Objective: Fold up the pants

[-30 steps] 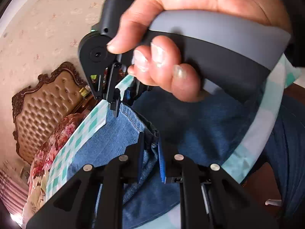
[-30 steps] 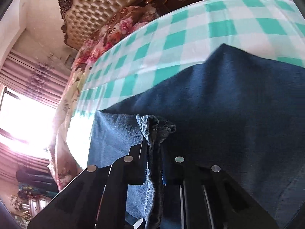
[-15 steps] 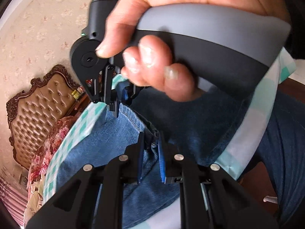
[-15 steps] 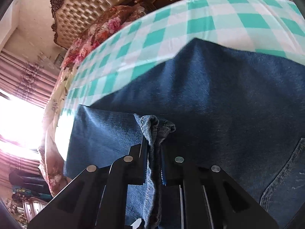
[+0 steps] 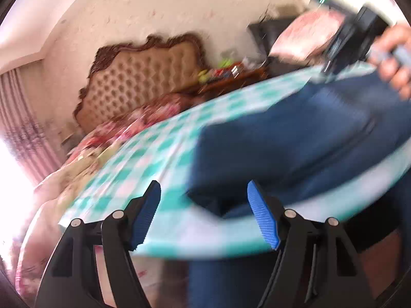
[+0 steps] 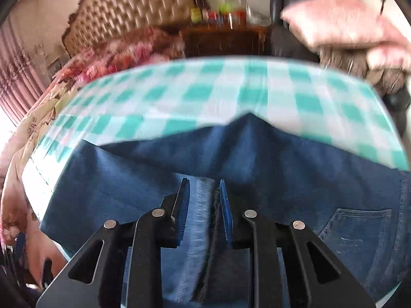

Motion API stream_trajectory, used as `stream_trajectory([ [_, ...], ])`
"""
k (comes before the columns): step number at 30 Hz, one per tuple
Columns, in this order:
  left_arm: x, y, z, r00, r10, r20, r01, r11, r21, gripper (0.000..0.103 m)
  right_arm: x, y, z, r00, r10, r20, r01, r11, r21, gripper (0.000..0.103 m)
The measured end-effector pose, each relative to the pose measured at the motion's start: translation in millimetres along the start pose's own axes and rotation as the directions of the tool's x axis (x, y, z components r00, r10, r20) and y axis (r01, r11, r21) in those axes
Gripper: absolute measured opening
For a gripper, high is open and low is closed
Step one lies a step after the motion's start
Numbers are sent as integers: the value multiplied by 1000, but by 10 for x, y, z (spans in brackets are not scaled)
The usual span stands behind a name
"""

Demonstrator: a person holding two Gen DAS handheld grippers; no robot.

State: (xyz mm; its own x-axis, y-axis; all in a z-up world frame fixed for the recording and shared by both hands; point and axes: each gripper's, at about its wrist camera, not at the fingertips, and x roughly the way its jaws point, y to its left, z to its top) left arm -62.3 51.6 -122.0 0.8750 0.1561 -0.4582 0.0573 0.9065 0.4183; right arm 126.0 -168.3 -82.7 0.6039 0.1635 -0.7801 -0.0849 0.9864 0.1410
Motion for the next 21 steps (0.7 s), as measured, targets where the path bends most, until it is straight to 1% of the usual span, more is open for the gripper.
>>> stream_trajectory([
  [2,58,35,-77,999,50,-10,-49,997,59,70,59,172,-98,1000,-29,-4,29,998,-60,22],
  [3,104,42,-75,997,70,-15,-68,994,83,70,159,245,-163,997,-67,-25,65,994,-91,18],
  [4,155,11,-59,996,87,-24,-84,989,120,70,255,250,-205,994,-91,-56,86,992,-89,14],
  [5,161,-26,-39,996,91,-22,-87,986,143,70,350,201,-252,990,-108,-90,102,993,-63,13],
  [6,211,-14,13,995,94,-14,-90,981,174,70,387,163,-289,988,-117,-100,112,992,-54,13],
  [7,226,-38,31,995,100,-9,-96,976,197,70,434,119,-332,985,-131,-112,126,991,-51,9],
  [8,248,-60,19,994,104,-14,-98,970,224,70,461,95,-348,985,-132,-114,126,990,-61,7],
  [9,311,-116,19,994,102,-37,-89,960,265,71,462,112,-362,984,-137,-112,129,989,-77,7],
  [10,378,-172,-10,993,109,-50,-88,945,315,72,455,139,-379,983,-147,-114,137,986,-92,7],
  [11,410,-182,-43,991,123,-51,-99,934,344,72,468,159,-375,980,-160,-116,148,983,-106,7],
  [12,432,-195,-55,990,131,-55,-102,926,364,72,469,165,-389,979,-166,-114,153,982,-111,7],
  [14,507,-195,-1,987,138,-84,-96,919,383,72,476,196,-414,977,-185,-107,171,977,-126,7],
  [15,581,-217,3,979,168,-113,-104,897,429,72,481,223,-410,974,-202,-102,187,972,-141,7],
  [16,614,-221,-14,973,204,-108,-131,872,472,72,488,239,-409,972,-212,-100,196,969,-150,7],
  [17,633,-191,-14,965,245,-96,-169,856,489,73,498,241,-400,972,-214,-99,197,968,-154,7],
  [18,630,-131,8,960,266,-90,-191,853,486,79,484,242,-417,973,-210,-99,194,969,-155,7],
  [19,622,-72,29,956,278,-94,-201,854,481,80,480,232,-420,974,-205,-101,188,970,-155,7],
  [20,654,-96,-3,953,284,-104,-192,834,518,81,482,221,-414,974,-200,-103,183,971,-155,7],
  [21,715,-171,-87,951,286,-121,-163,792,588,81,484,218,-404,974,-199,-109,181,971,-155,7],
])
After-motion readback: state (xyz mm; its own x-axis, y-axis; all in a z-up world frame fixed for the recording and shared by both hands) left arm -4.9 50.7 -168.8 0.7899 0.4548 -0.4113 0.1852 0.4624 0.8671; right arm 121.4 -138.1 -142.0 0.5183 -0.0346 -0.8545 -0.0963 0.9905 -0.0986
